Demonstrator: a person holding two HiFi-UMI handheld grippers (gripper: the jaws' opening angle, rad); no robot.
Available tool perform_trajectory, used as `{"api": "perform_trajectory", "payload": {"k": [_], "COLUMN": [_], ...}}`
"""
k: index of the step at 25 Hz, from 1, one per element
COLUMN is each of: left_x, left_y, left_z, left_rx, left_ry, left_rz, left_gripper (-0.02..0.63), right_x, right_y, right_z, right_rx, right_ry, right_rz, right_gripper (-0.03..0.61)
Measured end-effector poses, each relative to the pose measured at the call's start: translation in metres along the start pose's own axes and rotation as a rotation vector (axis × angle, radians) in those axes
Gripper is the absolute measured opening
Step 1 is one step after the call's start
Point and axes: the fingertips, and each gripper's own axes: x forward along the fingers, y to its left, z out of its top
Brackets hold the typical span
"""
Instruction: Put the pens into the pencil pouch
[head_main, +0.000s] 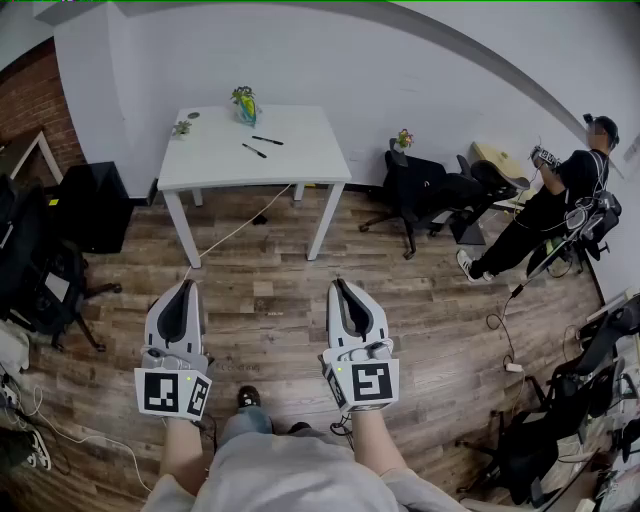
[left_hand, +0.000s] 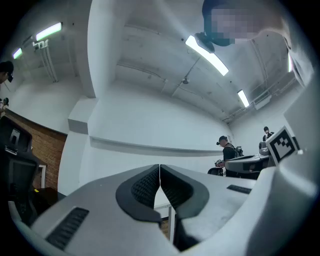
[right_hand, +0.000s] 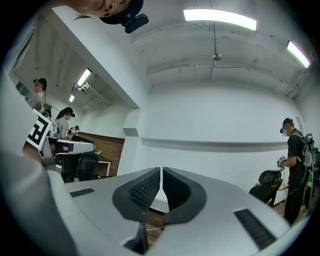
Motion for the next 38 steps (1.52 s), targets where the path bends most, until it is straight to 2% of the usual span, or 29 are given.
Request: {"api": "perform_trajectory", "payload": {"k": [10,16,21,29,38], "left_x": [0.001,0.008,0.022,0.059,0.089], "left_y": [-0.011,-0.004,0.011,0.048,0.09], "left_z": [0.004,0.001,0.0,0.002,-0.01], "left_rx": [0.023,0.017,0.019,0.027,0.019], "left_ry": [-0.012,-0.016,-0.018,-0.051,-0.037], "left_rz": [-0.013,-0.018,-0.024,-0.055,-0.093], "left_gripper": [0.026,0.026,0.026,0.027,0.027], "right_x": [-0.007,0.003,0.021,0.069,0.117], "right_y": [-0.001,-0.001,0.001,0.005,0.026], "right_z": [0.001,-0.002,0.0,0.005,0.0], "right_rx": [0.006,0.012,0.004,0.062,0.037], "right_ry": [0.004,0.0,-0.009,-0.052,-0.037], "right_rz": [0.003,-0.013,-0.019,-0.018,-0.03], "right_gripper": [0.037,0.037,0.037,0.037,0.037]}}
